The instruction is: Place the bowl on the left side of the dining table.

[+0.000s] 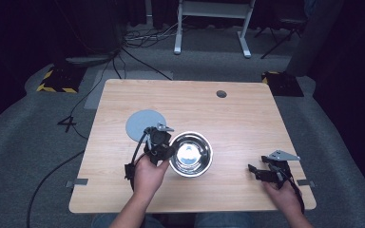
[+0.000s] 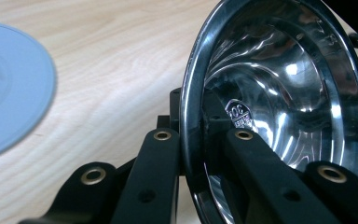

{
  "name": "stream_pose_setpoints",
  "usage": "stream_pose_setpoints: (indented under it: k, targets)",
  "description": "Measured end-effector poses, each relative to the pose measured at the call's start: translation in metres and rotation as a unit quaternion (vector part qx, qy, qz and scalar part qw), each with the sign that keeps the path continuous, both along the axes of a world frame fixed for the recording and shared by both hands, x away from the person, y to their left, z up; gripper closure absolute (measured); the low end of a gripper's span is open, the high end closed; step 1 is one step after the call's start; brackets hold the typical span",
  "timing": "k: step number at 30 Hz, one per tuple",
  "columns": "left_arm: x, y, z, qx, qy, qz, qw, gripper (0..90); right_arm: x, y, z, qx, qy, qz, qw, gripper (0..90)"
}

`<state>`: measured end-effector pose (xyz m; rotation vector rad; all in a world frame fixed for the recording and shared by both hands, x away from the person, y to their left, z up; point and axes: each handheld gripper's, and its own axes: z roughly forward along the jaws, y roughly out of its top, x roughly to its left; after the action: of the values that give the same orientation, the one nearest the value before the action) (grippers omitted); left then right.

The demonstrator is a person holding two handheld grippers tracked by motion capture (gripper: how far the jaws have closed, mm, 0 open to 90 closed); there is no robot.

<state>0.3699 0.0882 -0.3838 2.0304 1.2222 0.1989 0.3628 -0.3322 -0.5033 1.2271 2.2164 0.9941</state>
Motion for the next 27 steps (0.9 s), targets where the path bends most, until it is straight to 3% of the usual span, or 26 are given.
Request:
stream_pose_setpoints:
  k: [8, 12, 27]
  targets:
    - [0.016, 0.019, 0.013, -0.006, -0.01, 0.019, 0.9998, 86.3, 0.0, 0.0, 0.0, 0.0, 0.0, -0.001, 1.0, 25.7]
    - [0.03, 0.031, 0.021, -0.025, -0.01, 0.036, 0.999, 86.3, 0.0, 0.0, 0.0, 0.002, 0.002, -0.002, 1.0, 25.3]
    - [0.059, 0.065, 0.038, -0.032, -0.01, 0.065, 0.9973, 86.4, 0.0, 0.0, 0.0, 0.001, 0.004, -0.011, 0.9999, 25.0]
